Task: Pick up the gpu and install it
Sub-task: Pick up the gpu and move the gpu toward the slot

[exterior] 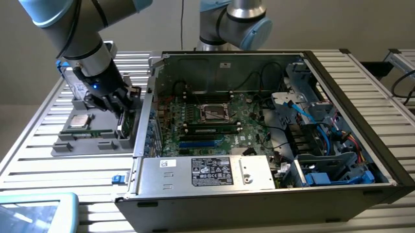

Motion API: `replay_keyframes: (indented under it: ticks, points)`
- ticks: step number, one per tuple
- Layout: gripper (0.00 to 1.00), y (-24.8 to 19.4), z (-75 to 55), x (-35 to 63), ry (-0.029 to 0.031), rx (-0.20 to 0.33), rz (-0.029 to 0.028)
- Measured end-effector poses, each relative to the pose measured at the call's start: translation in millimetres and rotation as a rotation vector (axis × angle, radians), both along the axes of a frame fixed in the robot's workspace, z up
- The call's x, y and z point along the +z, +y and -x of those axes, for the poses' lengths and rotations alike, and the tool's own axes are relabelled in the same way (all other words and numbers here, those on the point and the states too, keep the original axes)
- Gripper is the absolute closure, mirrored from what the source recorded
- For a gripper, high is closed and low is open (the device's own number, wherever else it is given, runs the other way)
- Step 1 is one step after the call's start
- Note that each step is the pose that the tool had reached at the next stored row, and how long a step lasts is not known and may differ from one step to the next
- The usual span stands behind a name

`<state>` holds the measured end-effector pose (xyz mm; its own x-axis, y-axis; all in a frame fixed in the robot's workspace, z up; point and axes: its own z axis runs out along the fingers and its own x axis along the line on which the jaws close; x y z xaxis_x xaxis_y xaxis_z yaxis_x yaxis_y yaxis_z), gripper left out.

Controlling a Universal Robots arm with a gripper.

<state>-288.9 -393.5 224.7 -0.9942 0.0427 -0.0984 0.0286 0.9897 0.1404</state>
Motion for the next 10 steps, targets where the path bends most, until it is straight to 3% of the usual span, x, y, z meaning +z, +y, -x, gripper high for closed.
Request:
replay_keyframes:
  ticks: [3, 6, 10]
  points:
    - [0.73, 0.0, 0.0, 0.0, 0.0001, 0.000, 0.0000]
    - [0.73, -0.1, -0.1, 0.0, 0.0013, 0.000, 0.0000]
    - [0.73, -0.1, 0.0, 0.1, 0.0100, 0.000, 0.0000]
